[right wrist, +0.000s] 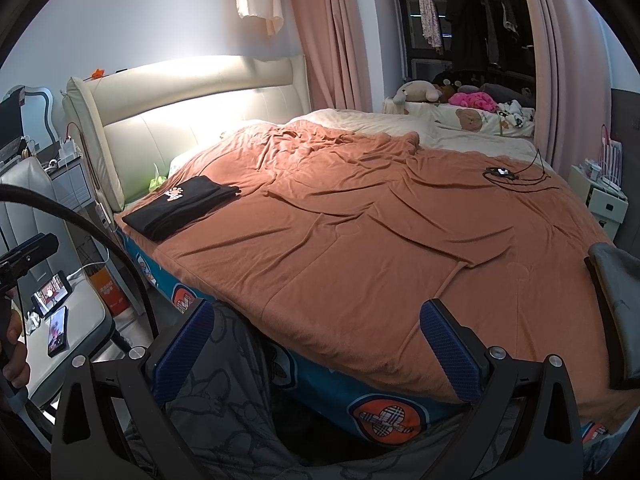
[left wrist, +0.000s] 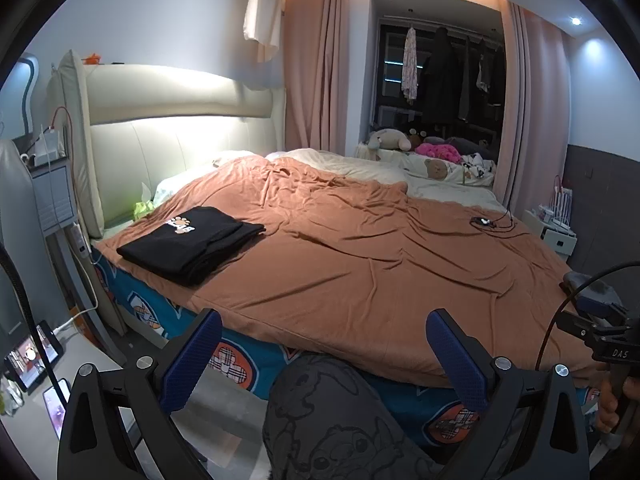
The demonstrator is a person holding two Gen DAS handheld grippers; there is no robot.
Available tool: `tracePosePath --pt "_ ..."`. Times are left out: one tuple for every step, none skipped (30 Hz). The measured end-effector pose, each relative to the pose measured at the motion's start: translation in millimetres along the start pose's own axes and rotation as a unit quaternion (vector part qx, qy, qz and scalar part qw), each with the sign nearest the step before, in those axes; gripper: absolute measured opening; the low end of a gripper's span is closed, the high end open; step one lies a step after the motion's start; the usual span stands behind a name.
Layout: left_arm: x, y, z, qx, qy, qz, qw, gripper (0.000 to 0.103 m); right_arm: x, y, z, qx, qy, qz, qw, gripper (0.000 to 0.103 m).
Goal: Fold small clothes
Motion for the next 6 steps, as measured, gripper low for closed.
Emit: tracePosePath --pt "-1.4 0.5 -0.9 0.0 0.001 -0.001 1.0 0.103 0.1 0.0 0.1 0.0 0.0 0.0 1.0 0.103" --pt "-1.8 0.7 -1.6 -0.001 0.003 -0.001 1.0 0.102 0.2 0.0 0.7 0.0 -0.001 0.0 1.0 0.103" --pt "-3.4 1.0 -2.2 -0.002 0.005 -0.002 1.0 0.102 0.1 -0.4 1.0 0.001 -0.001 0.001 1.0 0.103" --pt "-3.2 1.2 -2.9 -0.002 0.006 -0.003 1.0 0.102 0.2 -0.4 1.1 0.001 -0.001 0.001 1.0 0.103" --pt "-3.5 1.6 -3.8 -0.003 0.007 -0.003 1.0 0.103 0.4 -1.0 0.8 0.001 -0.001 0.001 1.0 0.103" --pt "-4.7 2.9 -5.2 -0.004 0.009 -0.003 1.0 0.102 0.4 -0.8 1.1 0.001 -0.002 0.002 1.0 0.103"
Point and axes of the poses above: each gripper's, at about its wrist camera, not at the fingertips, and x roughly the way its jaws point, y to its right, z to its underside, the point moved 9 cm from there along x, roughly the way its jaws point, and after that the axes turned 3 degrees about -x, right-handed, at the moved point
